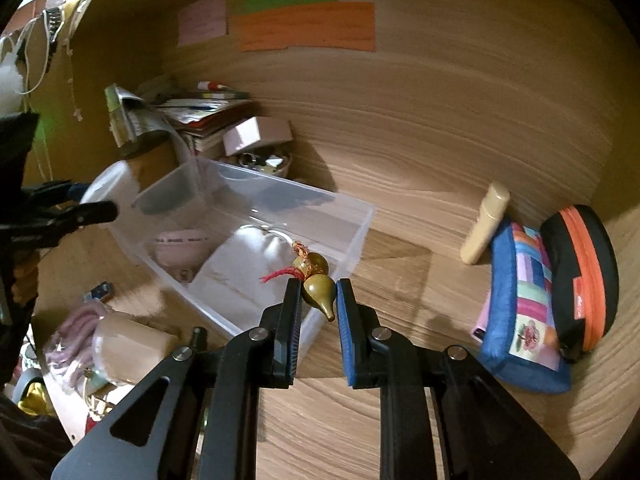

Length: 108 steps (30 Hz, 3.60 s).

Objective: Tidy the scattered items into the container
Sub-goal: 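Carry both items over the clear bin and open both grippers to drop them, then move right gripper to the dark green spray bottle while left approaches the beige compact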

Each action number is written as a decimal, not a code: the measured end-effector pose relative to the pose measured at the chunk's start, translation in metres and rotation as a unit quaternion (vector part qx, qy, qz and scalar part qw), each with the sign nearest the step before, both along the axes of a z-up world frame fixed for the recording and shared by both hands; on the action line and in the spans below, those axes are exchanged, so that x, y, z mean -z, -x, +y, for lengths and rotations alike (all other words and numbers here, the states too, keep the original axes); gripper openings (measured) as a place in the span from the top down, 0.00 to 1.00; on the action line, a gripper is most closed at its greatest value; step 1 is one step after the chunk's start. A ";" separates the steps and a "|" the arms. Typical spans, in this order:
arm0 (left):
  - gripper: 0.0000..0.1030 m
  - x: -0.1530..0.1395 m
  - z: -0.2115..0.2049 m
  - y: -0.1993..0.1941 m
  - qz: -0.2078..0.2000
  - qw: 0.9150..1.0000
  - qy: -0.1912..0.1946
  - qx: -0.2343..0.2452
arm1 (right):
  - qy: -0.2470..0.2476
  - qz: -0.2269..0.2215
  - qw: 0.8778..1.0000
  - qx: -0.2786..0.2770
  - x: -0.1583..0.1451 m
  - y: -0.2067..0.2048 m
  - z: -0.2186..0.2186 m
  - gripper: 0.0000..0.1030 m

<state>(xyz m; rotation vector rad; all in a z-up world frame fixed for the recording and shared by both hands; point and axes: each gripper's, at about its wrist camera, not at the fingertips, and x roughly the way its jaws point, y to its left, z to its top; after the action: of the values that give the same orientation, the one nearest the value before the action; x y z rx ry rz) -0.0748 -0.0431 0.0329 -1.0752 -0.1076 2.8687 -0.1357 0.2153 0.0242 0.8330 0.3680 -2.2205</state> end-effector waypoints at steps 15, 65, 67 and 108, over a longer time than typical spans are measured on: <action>0.37 0.013 0.002 0.046 -0.046 0.999 0.004 0.017 | -0.005 -0.042 0.999 -0.034 0.024 0.006 -0.031 0.85; 0.32 0.022 0.016 0.050 -0.012 0.999 0.034 0.007 | 0.000 -0.049 0.999 0.004 0.026 -0.003 -0.035 0.59; 0.31 0.021 0.016 0.043 -0.006 0.999 0.037 0.004 | 0.004 -0.051 0.999 0.006 0.025 -0.005 -0.033 0.59; 0.18 0.049 0.036 -0.062 -0.062 0.997 0.044 0.031 | -0.006 -0.070 0.997 0.023 0.055 -0.071 -0.002 0.34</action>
<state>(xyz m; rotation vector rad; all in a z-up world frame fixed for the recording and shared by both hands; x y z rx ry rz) -0.0131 -0.0067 -0.0165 -1.2495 0.0441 2.7741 -0.0647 0.2131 -0.0308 1.0066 0.2970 -2.1891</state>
